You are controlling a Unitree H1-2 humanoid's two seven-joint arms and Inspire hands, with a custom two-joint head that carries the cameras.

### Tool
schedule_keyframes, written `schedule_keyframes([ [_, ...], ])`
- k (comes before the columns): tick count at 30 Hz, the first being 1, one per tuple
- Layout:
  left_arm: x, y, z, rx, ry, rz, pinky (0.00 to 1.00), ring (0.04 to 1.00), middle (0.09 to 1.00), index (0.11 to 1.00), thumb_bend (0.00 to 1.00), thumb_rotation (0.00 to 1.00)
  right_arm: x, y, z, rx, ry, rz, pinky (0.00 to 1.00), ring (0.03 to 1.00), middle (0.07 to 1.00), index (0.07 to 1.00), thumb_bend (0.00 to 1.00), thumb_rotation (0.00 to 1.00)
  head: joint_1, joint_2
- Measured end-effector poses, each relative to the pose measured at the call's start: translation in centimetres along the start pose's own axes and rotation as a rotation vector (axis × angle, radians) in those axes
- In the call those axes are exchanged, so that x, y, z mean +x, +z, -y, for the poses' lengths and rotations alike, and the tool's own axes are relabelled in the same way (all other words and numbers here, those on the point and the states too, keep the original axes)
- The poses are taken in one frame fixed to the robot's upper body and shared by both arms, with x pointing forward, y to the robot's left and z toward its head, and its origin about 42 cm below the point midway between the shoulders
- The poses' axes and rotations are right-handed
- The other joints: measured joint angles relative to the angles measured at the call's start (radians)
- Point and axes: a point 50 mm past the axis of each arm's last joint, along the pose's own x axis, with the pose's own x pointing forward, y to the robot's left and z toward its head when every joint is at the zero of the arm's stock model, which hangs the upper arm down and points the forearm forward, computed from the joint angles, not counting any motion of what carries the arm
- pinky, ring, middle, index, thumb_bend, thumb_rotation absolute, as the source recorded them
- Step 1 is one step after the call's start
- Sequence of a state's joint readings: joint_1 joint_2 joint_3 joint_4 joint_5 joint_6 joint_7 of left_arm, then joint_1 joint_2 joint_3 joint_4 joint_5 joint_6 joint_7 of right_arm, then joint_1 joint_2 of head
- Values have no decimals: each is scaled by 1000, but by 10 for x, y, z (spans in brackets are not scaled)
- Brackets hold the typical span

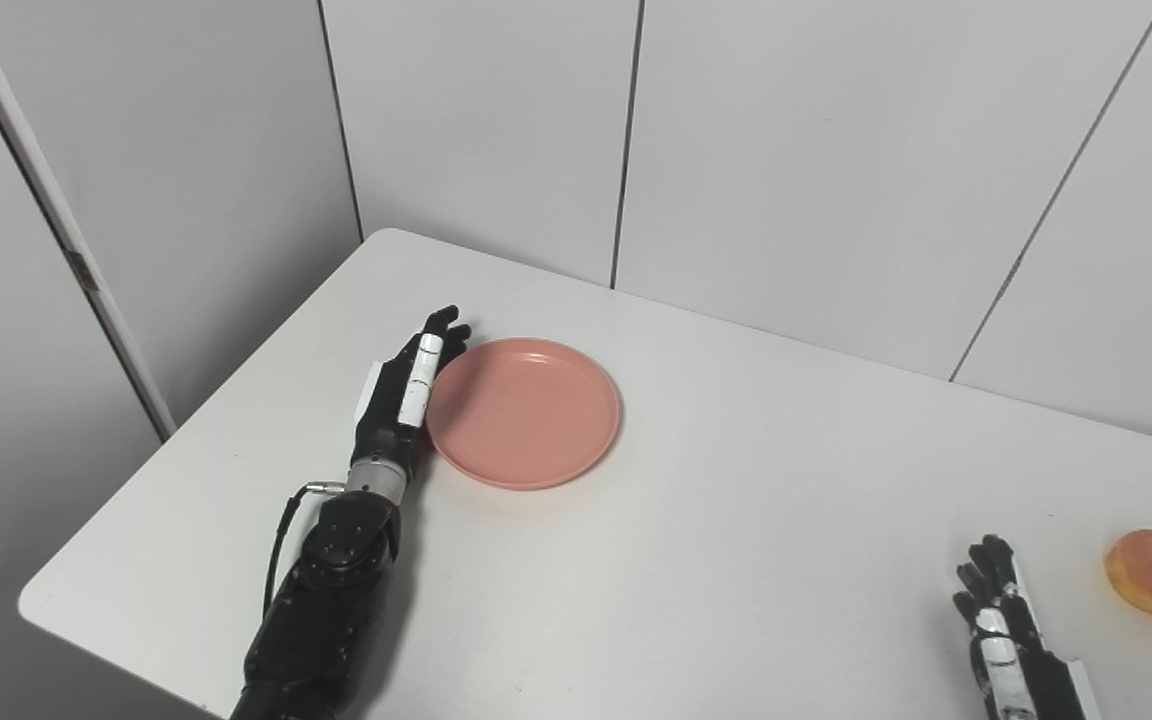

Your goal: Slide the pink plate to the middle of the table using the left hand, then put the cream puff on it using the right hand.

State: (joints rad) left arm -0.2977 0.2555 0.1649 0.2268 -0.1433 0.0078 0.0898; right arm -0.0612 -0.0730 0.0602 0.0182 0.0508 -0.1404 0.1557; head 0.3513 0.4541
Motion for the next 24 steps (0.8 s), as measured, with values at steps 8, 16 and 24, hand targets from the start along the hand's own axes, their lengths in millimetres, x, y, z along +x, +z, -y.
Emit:
schedule_keyframes([
  [8, -3, -2, 18, 8, -53, -6, 972, 899, 868, 867, 821, 1000, 4, 1, 2, 22, -26, 22, 1000, 1000, 1000, 1000, 502, 873, -86, 48],
  [16, -10, 1, 20, -3, -114, -17, 964, 909, 881, 880, 803, 1000, 9, 2, -8, 25, -37, 34, 1000, 1000, 1000, 1000, 547, 892, -208, 98],
  [24, -10, 4, 18, -16, -182, -34, 974, 923, 892, 889, 775, 1000, 13, 3, -27, 26, -97, 32, 1000, 999, 991, 1000, 565, 914, -350, 147],
])
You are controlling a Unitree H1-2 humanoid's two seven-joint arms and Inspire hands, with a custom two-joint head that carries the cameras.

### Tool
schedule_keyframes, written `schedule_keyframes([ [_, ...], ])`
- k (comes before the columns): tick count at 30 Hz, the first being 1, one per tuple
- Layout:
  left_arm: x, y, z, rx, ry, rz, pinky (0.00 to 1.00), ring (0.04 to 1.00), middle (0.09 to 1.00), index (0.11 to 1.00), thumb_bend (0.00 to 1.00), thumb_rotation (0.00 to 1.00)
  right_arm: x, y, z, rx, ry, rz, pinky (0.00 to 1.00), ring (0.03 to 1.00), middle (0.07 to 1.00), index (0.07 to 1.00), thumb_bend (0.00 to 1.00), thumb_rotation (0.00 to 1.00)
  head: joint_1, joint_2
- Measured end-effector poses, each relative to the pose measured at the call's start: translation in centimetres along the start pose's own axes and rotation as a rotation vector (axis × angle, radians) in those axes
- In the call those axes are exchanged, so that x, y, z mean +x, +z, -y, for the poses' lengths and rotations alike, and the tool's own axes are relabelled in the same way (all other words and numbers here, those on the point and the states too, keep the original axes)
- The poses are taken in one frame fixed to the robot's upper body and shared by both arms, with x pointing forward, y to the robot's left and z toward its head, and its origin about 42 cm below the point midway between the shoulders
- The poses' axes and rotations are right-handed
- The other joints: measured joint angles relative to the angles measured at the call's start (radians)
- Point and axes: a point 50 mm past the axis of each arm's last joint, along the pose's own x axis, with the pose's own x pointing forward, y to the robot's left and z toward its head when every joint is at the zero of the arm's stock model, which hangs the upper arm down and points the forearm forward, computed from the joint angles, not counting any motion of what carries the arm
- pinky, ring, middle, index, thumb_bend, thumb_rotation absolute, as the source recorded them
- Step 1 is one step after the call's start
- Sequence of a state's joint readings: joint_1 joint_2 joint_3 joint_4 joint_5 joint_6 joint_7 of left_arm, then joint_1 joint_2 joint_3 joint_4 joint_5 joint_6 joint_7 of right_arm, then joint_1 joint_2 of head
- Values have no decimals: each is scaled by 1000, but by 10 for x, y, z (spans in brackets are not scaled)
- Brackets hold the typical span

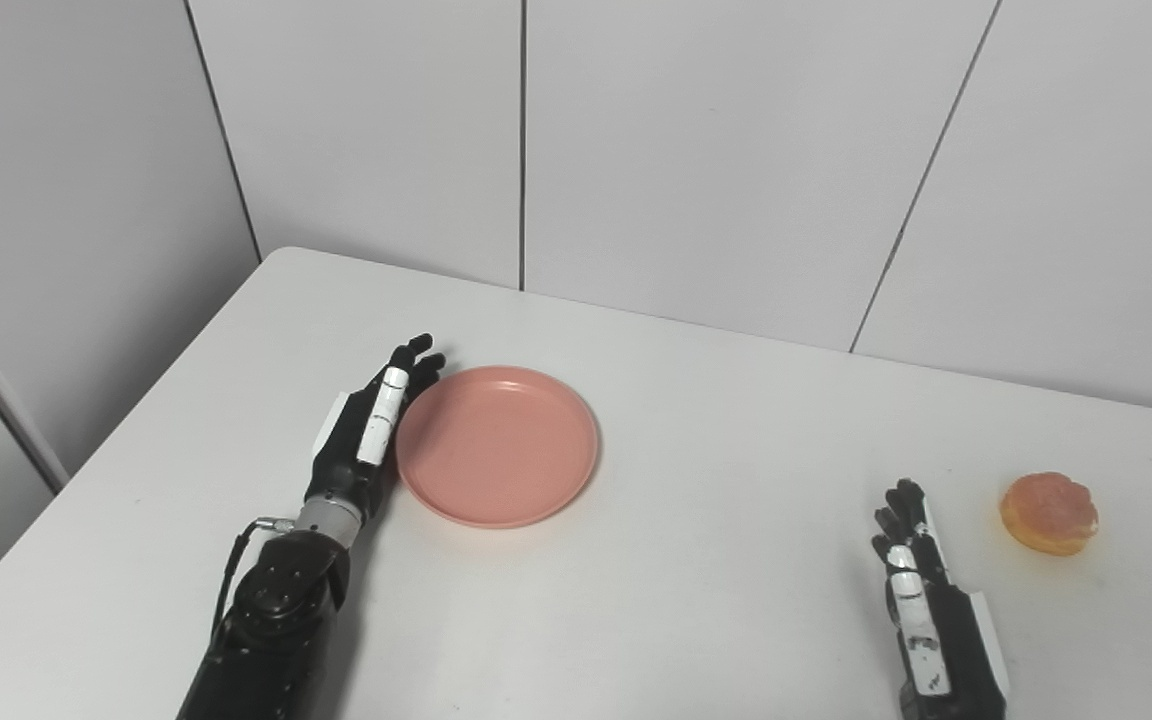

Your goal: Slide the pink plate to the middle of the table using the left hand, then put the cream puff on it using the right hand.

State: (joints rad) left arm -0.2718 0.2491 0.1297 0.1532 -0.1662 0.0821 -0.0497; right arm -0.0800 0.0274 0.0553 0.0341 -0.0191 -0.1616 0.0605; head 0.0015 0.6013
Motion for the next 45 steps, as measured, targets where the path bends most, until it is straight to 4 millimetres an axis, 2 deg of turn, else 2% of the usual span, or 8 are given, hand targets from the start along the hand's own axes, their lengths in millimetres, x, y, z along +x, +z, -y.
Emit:
schedule_keyframes([
  [2, 0, 0, -3, 7, -23, -2, 963, 921, 892, 886, 771, 1000, 1, 0, -6, 11, -27, -8, 1000, 1000, 994, 998, 569, 903, -23, 5],
  [8, 0, -1, -5, 8, -61, -7, 954, 918, 892, 883, 789, 1000, 3, -2, -19, 6, -49, -47, 1000, 996, 992, 994, 585, 957, -99, 35],
  [14, 0, -4, -10, 13, -97, 2, 944, 911, 888, 880, 805, 1000, 8, 0, -22, -24, -52, -57, 1000, 1000, 994, 996, 617, 963, -132, 48],
  [29, -5, -8, -3, 15, -175, 1, 927, 898, 879, 870, 794, 1000, 16, 4, -37, -1, -54, -78, 1000, 1000, 1000, 1000, 595, 1000, -215, 51],
  [31, -6, -8, 0, 17, -185, 1, 913, 890, 872, 864, 800, 1000, 16, 4, -39, 7, -52, -78, 1000, 1000, 1000, 1000, 590, 1000, -221, 52],
  [34, -11, -8, 7, 20, -209, 0, 949, 913, 892, 885, 794, 1000, 17, 4, -40, 11, -50, -78, 1000, 1000, 1000, 1000, 591, 990, -233, 49],
  [39, -20, -10, 27, 4, -253, 1, 954, 918, 894, 894, 776, 1000, 17, 4, -37, 14, -48, -79, 1000, 1000, 1000, 1000, 599, 991, -242, 46],
  [45, -30, -13, 54, -30, -270, 8, 970, 925, 898, 886, 778, 1000, 16, 2, -28, 3, -38, -80, 1000, 1000, 1000, 1000, 597, 973, -178, 40],
])
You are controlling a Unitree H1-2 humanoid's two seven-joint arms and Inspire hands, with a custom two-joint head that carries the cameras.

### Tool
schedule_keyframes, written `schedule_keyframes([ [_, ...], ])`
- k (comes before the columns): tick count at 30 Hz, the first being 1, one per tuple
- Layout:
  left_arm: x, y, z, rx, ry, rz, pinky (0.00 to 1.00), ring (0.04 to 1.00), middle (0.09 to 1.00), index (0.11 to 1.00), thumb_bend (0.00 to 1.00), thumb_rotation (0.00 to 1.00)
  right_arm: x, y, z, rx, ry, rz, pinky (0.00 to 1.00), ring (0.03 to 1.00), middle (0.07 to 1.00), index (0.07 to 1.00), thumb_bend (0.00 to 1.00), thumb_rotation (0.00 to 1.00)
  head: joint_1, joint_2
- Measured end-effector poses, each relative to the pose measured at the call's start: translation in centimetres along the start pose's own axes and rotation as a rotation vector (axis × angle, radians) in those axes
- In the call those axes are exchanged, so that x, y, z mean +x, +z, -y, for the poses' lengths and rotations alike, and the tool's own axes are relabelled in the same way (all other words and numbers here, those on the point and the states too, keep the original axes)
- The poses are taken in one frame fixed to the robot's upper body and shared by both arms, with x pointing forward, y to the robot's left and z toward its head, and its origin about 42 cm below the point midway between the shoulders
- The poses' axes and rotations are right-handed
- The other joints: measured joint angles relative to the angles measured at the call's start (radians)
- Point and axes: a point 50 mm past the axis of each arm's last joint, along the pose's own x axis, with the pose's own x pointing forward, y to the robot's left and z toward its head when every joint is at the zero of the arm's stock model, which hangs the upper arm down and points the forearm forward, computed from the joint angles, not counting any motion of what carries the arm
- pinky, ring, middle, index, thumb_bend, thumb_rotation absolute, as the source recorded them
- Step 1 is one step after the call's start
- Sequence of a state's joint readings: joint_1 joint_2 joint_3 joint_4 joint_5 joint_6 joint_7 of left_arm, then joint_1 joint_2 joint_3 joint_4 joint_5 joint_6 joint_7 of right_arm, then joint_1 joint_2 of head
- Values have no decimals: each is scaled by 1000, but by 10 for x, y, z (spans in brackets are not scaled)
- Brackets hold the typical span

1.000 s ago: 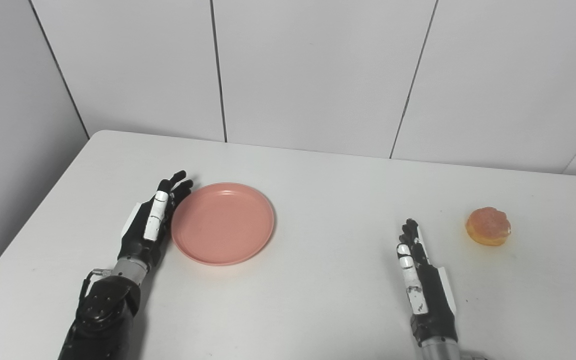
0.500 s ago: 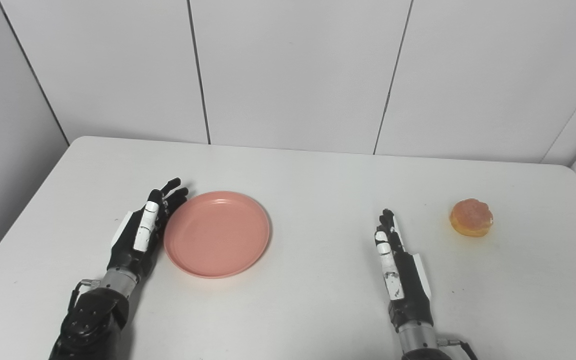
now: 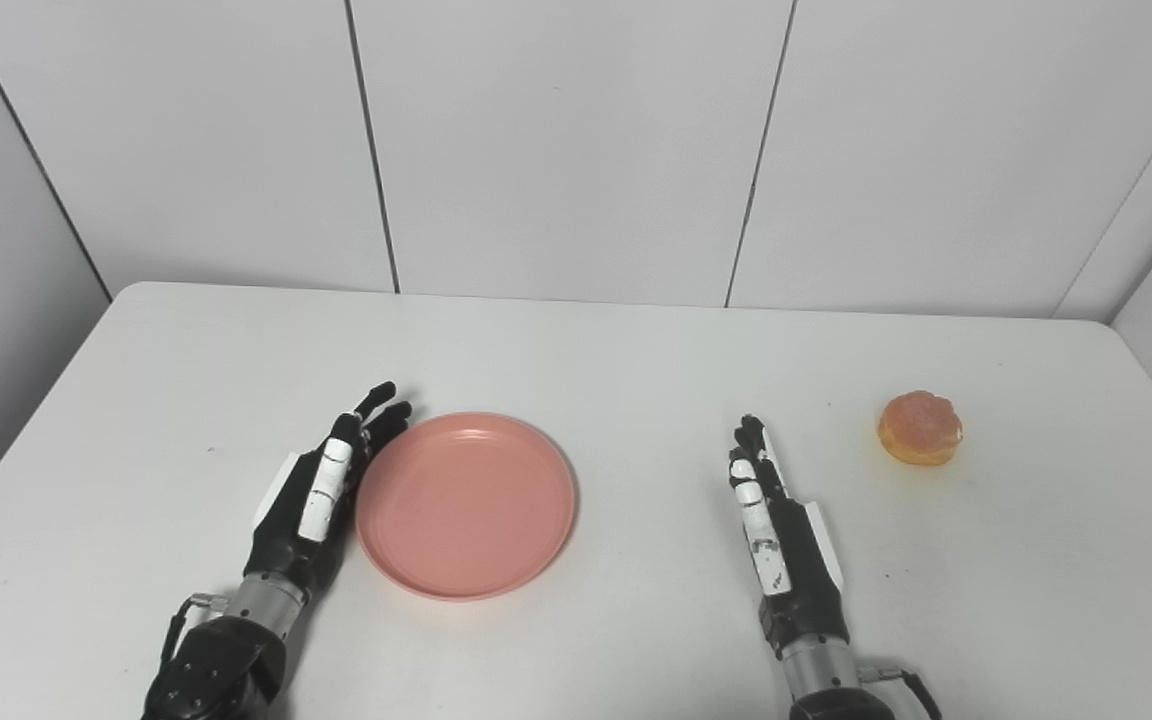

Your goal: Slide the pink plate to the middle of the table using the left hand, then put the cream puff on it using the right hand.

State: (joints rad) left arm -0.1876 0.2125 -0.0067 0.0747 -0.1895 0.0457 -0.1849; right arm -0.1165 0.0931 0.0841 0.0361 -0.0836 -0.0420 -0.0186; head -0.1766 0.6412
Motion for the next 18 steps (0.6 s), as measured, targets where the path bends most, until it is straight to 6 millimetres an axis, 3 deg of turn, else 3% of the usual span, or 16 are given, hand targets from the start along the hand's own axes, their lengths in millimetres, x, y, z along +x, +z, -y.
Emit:
schedule_keyframes([
  [9, -9, 0, 45, -45, -10, 9, 965, 939, 927, 919, 782, 1000, -2, -1, 18, 29, -6, 0, 1000, 1000, 991, 997, 592, 865, 31, 11],
  [18, -11, 7, 71, -91, -51, -15, 999, 984, 966, 964, 792, 1000, -4, -1, 27, 20, 8, -1, 1000, 1000, 998, 1000, 610, 870, 52, 8],
])
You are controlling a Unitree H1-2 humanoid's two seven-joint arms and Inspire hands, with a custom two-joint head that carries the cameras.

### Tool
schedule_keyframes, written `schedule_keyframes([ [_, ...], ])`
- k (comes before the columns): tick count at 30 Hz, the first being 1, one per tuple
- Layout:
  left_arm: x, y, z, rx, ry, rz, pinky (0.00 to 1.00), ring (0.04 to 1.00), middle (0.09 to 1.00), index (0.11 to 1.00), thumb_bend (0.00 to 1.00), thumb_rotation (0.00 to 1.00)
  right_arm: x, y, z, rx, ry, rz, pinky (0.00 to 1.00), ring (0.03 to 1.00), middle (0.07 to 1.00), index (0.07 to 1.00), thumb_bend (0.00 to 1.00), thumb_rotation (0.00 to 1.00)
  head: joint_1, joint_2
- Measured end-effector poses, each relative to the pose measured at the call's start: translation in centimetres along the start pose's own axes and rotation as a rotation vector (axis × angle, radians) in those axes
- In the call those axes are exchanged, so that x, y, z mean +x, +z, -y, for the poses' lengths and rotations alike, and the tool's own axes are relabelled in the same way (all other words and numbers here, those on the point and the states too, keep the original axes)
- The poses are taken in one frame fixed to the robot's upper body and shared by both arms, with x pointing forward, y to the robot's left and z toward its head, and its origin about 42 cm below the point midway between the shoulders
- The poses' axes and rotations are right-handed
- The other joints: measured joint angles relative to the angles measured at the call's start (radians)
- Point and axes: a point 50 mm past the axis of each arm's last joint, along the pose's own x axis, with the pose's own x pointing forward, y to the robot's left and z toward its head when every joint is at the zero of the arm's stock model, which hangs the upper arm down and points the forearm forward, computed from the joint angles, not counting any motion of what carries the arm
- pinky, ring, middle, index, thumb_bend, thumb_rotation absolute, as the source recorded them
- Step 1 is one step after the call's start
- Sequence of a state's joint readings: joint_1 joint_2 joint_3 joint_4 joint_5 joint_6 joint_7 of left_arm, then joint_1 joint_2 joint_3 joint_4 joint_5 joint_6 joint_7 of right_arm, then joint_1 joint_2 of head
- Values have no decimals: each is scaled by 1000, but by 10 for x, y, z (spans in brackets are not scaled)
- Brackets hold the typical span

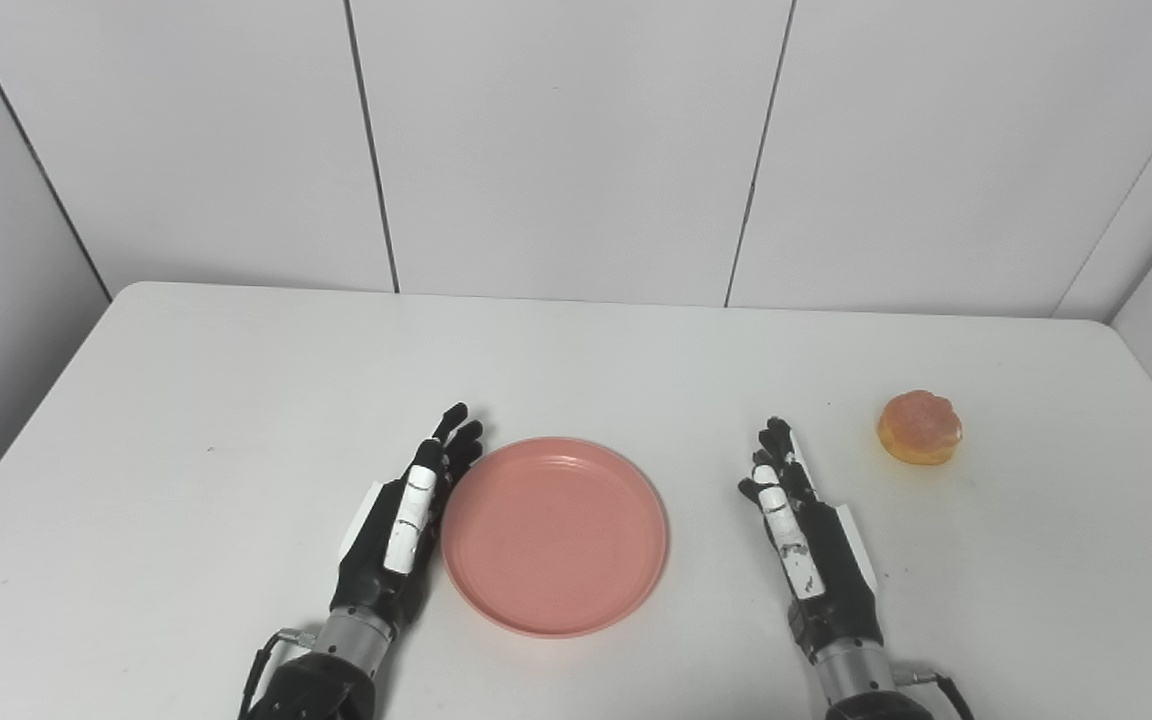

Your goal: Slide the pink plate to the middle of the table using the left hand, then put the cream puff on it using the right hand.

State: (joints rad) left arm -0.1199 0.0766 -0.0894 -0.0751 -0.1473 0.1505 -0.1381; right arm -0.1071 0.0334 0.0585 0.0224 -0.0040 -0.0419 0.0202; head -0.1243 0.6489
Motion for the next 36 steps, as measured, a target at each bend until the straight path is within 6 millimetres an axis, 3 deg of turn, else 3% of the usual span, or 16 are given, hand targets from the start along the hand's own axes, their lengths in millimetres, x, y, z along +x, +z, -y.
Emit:
schedule_keyframes([
  [7, 3, -2, 29, 3, -59, -10, 1000, 985, 970, 972, 741, 1000, -1, 0, 5, -11, 18, -1, 1000, 1000, 997, 1000, 608, 865, 6, 3],
  [16, -4, -2, 42, 13, -101, -19, 1000, 979, 970, 972, 732, 1000, -1, 0, 5, -15, 30, -2, 1000, 994, 993, 1000, 615, 871, -4, 5],
  [26, -6, -3, 38, 31, -114, -20, 1000, 999, 991, 994, 724, 1000, -1, 0, 1, -15, 34, -1, 1000, 1000, 995, 1000, 622, 849, -15, 9],
  [33, -4, -18, 29, 53, -11, 43, 1000, 1000, 1000, 1000, 705, 1000, -1, 0, 0, -10, 33, 0, 1000, 1000, 983, 997, 616, 836, -21, 12],
  [36, -4, -22, 29, 82, 1, 61, 1000, 1000, 1000, 1000, 759, 1000, -1, 0, -1, -16, 33, 0, 1000, 996, 975, 986, 610, 845, -23, 18],
])
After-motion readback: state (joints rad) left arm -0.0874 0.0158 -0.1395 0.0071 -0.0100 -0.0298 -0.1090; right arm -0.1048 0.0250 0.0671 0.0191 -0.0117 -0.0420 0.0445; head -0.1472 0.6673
